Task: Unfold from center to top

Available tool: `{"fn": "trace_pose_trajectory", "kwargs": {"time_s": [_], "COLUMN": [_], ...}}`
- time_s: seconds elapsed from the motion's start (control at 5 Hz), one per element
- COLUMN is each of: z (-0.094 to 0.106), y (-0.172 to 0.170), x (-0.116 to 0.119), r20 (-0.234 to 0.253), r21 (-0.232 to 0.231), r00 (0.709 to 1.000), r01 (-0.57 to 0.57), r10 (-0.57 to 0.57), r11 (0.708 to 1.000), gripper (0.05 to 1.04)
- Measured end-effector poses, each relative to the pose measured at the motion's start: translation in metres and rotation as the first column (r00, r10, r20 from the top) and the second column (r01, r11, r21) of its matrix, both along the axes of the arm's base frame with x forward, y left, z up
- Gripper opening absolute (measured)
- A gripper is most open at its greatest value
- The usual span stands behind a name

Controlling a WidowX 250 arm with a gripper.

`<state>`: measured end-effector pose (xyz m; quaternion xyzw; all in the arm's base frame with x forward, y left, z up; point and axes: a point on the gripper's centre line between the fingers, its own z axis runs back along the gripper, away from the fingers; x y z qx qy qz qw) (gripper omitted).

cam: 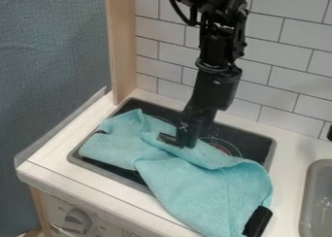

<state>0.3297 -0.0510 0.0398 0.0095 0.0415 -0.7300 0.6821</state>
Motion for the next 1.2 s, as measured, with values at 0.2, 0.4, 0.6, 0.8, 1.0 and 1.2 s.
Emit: {"fn": "trace_pose_trajectory", "kwargs": {"time_s": [0.2, 0.4, 0.6, 0.8, 1.0, 1.2], "z": [-0.012, -0.025, -0.028, -0.028, -0.028, -0.028], "y": [0.001, 0.005, 0.012, 0.013, 0.013, 0.012], "x": [-0.004, -0.009, -0.005, -0.005, -0.003, -0.002], "r20": [-0.037, -0.085, -0.097, -0.097, -0.096, -0.086], "r21": [0.007, 0.031, 0.051, 0.051, 0.054, 0.051], "r00": [0.999, 0.996, 0.995, 0.995, 0.995, 0.996], "r01": [-0.006, -0.008, -0.012, -0.016, -0.018, -0.021], "r10": [0.006, 0.01, 0.017, 0.021, 0.023, 0.026], "r11": [1.0, 0.999, 0.999, 0.999, 0.998, 0.998], "gripper": [0.999, 0.999, 0.999, 0.937, 0.63, 0.332]}}
